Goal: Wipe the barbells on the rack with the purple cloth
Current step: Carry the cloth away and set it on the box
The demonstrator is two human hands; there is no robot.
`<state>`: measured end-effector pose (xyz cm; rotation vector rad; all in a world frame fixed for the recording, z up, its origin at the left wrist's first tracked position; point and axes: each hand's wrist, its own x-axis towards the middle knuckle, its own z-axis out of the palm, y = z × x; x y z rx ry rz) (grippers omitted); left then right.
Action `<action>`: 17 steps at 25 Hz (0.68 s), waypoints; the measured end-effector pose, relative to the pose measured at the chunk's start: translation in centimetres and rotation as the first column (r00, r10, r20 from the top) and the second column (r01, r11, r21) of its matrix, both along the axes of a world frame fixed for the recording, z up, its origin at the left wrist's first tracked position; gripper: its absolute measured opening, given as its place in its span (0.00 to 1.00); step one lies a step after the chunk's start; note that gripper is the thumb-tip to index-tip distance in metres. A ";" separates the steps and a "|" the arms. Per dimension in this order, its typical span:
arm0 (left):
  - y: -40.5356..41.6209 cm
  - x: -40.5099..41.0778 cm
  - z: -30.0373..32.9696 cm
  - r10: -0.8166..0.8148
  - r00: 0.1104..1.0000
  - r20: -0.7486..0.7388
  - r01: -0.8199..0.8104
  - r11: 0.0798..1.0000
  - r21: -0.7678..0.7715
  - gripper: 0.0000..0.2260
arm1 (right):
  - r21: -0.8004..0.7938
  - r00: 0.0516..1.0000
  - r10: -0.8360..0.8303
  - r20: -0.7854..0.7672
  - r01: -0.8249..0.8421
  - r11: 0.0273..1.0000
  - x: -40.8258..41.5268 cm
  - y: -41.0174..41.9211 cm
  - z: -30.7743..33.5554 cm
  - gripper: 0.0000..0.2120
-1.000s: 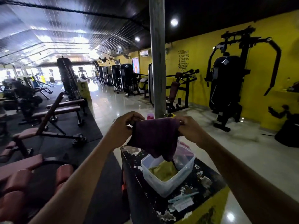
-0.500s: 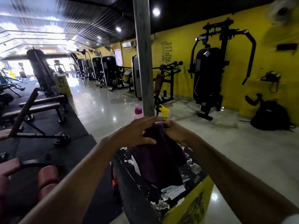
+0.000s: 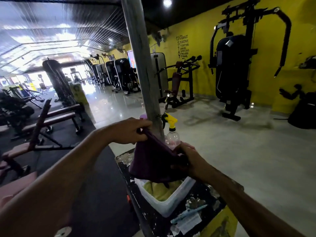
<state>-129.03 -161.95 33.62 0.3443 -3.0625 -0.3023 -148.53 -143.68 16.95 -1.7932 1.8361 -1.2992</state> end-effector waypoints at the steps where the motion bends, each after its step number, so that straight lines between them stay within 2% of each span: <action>1: -0.7 -0.4 -0.3 0.033 0.999 0.023 -0.033 0.999 -0.002 0.09 | 0.009 0.999 0.006 -0.036 -0.006 1.000 -1.2 -0.9 -0.5 0.12; 4: -2.6 -1.0 -1.7 0.090 0.994 0.067 -0.089 0.996 -0.010 0.19 | 0.058 0.991 0.002 -0.134 0.006 0.998 -5.0 -3.4 -1.3 0.12; 6: -2.5 -0.8 -3.6 0.163 0.986 0.036 -0.165 0.983 0.075 0.22 | 0.076 0.986 -0.031 -0.166 0.044 0.996 -6.3 -4.1 -1.1 0.13; 7: -2.7 -0.8 -5.1 0.211 0.977 0.012 -0.211 0.971 0.110 0.21 | 0.078 0.990 -0.012 -0.143 0.023 0.997 -6.7 -4.4 -0.9 0.14; 9: -3.3 -0.7 -8.2 0.263 0.963 -0.057 -0.254 0.958 0.136 0.16 | 0.082 0.980 0.005 -0.199 0.011 0.997 -6.6 -4.9 -0.5 0.16; 11: -4.5 -1.1 -11.4 0.333 0.930 -0.152 -0.323 0.942 0.091 0.14 | 0.056 0.920 -0.016 -0.391 0.041 0.998 -6.0 -5.7 -0.5 0.16; 14: -5.8 -2.7 -15.6 0.466 0.859 -0.212 -0.459 0.884 0.083 0.14 | -0.030 0.763 -0.068 -0.643 0.063 0.998 -4.8 -6.1 -1.1 0.16; 16: -6.4 -3.7 -18.1 0.409 0.895 -0.178 -0.405 0.912 0.059 0.11 | -0.012 0.715 -0.027 -0.699 0.026 1.000 -3.2 -5.9 -2.3 0.23; 17: -6.6 -3.9 -19.1 0.350 0.926 -0.140 -0.348 0.937 0.040 0.09 | 0.041 0.727 0.031 -0.686 -0.004 0.999 -2.6 -5.8 -3.4 0.24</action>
